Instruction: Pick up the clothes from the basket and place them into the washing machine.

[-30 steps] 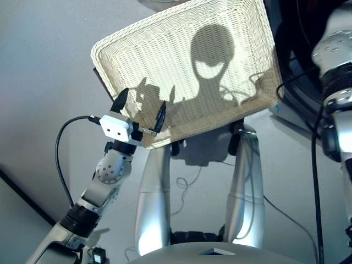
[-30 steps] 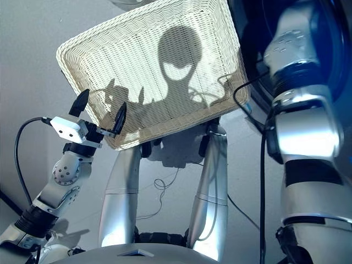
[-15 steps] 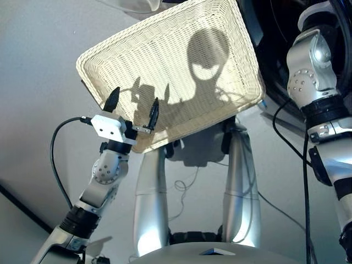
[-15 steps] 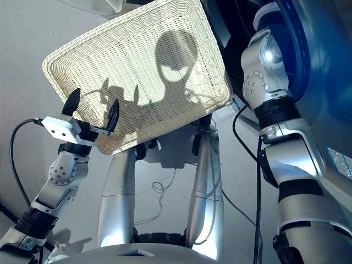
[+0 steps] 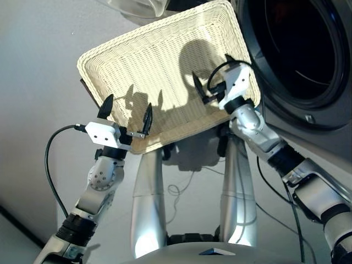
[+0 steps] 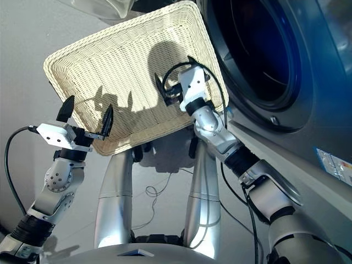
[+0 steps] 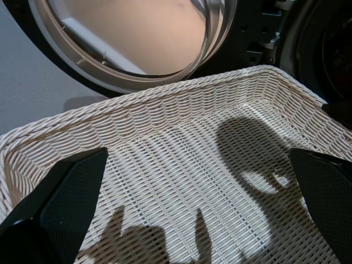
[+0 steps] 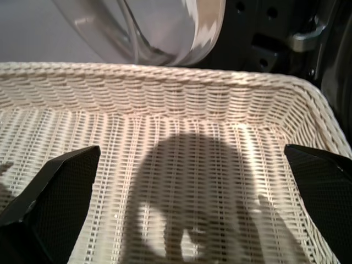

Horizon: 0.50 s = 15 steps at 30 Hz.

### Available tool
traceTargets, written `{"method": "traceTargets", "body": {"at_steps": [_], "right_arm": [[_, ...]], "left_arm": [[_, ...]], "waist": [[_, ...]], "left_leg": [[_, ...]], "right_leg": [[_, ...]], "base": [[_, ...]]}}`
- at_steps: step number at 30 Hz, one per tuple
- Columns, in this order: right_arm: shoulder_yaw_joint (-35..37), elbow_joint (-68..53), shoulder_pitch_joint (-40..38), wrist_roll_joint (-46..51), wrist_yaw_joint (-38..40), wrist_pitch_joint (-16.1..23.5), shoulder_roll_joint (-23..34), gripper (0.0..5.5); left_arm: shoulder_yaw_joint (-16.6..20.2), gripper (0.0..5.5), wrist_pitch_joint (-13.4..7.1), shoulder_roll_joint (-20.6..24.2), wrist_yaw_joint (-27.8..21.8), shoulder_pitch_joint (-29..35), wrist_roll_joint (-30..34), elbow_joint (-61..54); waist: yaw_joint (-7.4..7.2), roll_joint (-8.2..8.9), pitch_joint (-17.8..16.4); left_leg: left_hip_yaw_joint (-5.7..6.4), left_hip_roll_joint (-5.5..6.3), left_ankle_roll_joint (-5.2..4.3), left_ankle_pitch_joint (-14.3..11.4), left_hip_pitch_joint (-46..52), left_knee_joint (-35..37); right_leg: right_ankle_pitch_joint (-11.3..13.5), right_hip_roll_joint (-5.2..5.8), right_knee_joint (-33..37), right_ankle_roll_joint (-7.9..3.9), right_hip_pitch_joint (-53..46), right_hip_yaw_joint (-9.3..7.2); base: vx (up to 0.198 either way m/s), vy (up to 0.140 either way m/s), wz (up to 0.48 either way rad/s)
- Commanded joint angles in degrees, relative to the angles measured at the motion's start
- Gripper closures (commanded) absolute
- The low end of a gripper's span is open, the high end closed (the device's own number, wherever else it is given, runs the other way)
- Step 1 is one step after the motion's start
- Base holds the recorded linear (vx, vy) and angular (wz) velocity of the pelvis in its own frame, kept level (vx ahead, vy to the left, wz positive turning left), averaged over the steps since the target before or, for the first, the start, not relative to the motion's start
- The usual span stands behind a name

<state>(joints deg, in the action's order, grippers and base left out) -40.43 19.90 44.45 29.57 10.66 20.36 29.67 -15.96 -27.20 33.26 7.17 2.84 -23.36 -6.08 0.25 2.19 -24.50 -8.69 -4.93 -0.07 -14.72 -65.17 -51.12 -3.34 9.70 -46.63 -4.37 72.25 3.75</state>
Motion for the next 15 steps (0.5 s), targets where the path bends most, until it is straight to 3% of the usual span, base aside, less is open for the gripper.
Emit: {"method": "traceTargets", "body": {"at_steps": [1,15], "right_arm": [[0.5,0.1,-0.2,-1.9,0.5,3.1,-2.1,0.00],[3.2,1.6,-2.7,-2.7,1.5,3.4,-3.2,0.00]], "left_arm": [[1.0,0.00,-5.2,-1.0,-0.2,-2.8,2.1,-2.5],[1.9,0.00,-5.3,-3.0,-0.3,-2.9,3.1,-0.7]], "waist": [[0.34,-1.57,3.8],[0.15,-0.73,5.4]], "left_leg": [[0.15,0.76,0.94,3.1,-0.5,3.9],[0.30,0.47,1.02,3.3,1.5,5.8]], "right_leg": [[-4.6,1.56,-1.8,1.86,-3.3,-0.09],[-4.6,2.02,-0.3,1.64,-5.2,-0.39]], "base": [[0.000,0.000,0.000],[0.000,0.000,0.000]]}}
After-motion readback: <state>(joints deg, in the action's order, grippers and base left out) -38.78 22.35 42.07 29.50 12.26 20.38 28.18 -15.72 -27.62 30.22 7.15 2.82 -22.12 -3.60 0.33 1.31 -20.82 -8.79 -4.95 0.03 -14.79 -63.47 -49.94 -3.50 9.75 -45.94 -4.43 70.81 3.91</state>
